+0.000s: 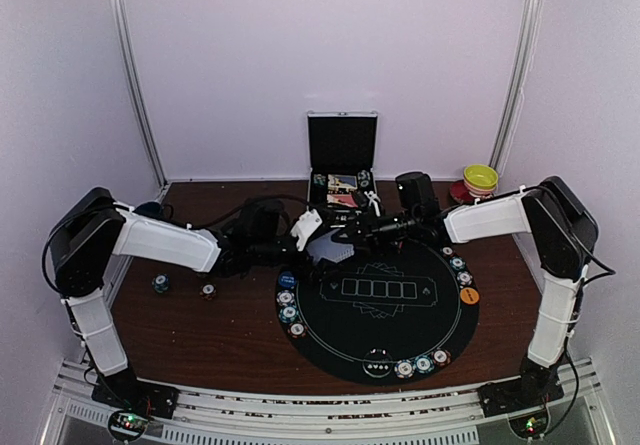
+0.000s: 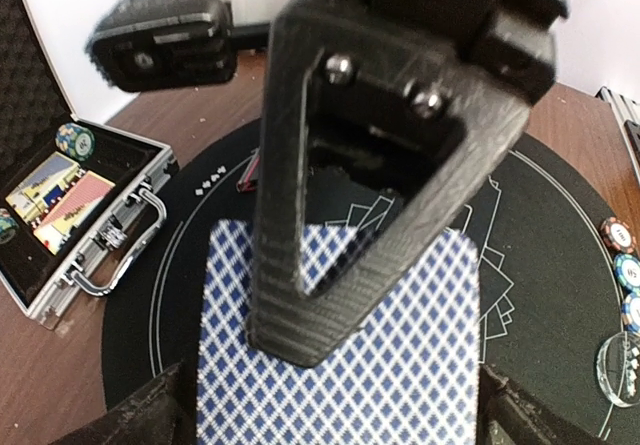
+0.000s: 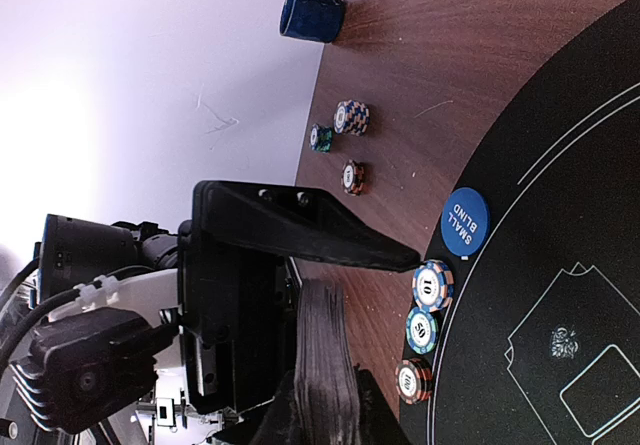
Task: Distribute texas hold em gaming equipment
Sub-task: Pass from the right arm to the left
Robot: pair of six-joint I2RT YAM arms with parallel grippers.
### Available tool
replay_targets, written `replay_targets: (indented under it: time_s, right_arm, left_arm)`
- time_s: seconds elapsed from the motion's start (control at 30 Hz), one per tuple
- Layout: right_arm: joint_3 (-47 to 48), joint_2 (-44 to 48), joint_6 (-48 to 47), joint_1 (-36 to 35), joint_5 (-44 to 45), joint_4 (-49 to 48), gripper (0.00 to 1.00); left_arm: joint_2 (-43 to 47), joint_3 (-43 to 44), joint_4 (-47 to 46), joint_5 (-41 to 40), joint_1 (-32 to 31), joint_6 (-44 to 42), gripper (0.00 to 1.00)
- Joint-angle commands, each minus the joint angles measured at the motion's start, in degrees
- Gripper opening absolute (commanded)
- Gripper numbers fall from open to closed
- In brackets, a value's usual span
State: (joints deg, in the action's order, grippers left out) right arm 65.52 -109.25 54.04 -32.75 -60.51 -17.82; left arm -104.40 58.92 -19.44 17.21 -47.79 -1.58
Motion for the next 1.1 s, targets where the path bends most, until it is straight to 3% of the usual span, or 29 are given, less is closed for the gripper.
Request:
replay_targets:
  time_s: [0.0, 0.37, 0.73, 1.07]
  right_arm:
    - [0.6, 2.0, -1.4, -0.4, -0.7, 0.2, 0.00]
    - [2.8, 0.0, -6.2, -1.2, 0.3, 6.7, 0.00]
    - [3.0, -0.1, -6.3, -1.7, 0.0, 6.8, 0.00]
    - [3.2, 0.2, -6.3, -1.7, 0.0, 6.9, 0.00]
  left_arm:
    - [-2.3, 2.1, -0.2, 3.4, 0.4, -0.3, 0.98]
    - [-1.2, 1.5, -1.5, 6.8, 0.9, 0.1, 0.87]
    - [-2.2, 1.8, -1.2, 7.0, 1.3, 0.3, 0.79]
    - [-3.1, 2.4, -0.7, 6.8, 1.4, 0.5, 0.63]
